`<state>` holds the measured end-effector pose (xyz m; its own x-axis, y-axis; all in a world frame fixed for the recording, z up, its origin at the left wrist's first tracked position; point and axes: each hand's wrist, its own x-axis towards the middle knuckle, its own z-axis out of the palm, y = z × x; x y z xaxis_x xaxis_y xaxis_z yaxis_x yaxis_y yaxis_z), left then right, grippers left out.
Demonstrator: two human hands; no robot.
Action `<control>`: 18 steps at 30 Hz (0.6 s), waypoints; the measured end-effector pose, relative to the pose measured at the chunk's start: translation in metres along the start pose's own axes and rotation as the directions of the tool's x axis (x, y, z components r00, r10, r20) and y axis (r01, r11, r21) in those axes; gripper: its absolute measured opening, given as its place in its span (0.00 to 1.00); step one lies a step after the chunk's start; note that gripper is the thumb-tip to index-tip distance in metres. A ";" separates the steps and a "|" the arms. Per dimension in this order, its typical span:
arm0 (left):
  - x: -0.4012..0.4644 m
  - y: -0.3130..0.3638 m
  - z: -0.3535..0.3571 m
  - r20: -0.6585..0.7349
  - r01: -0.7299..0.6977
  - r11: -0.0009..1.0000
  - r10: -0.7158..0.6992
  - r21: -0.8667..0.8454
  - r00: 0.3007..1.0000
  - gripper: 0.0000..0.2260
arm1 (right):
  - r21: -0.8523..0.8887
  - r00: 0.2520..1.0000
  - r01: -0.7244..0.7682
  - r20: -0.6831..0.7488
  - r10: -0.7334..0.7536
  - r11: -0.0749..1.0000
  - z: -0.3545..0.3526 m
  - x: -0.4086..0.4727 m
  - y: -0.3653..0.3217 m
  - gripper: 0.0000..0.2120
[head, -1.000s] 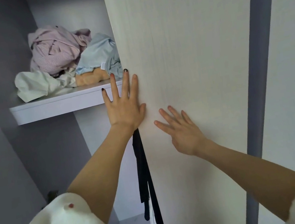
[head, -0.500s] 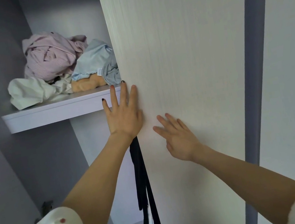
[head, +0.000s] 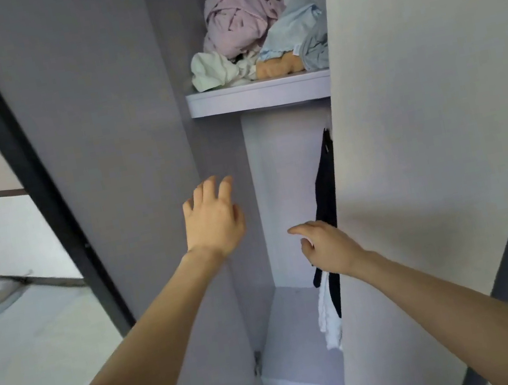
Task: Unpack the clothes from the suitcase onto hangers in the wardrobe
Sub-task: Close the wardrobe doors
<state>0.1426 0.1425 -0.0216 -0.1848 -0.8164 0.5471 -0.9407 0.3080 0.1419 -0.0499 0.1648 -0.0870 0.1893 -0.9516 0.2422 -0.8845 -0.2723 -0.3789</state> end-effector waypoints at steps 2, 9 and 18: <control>-0.029 -0.030 -0.016 -0.022 0.026 0.999 -0.025 0.021 0.999 0.21 | 0.061 0.996 0.060 0.057 -0.064 0.996 0.021 0.000 -0.033 0.20; -0.080 -0.129 -0.061 -0.248 0.224 0.974 -0.222 -0.020 0.943 0.09 | 0.261 0.984 0.137 0.076 -0.162 0.956 0.078 0.018 -0.139 0.19; -0.048 -0.198 -0.075 -0.033 0.158 0.739 -0.236 -0.655 0.971 0.15 | 0.315 0.959 0.281 -0.123 -0.255 0.907 0.104 0.065 -0.216 0.22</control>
<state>0.3588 0.1569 -0.0139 0.0521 -0.8497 0.5246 -0.5377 0.4188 0.7317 0.1979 0.1466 -0.0828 0.3548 -0.8257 0.4385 -0.6144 -0.5595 -0.5563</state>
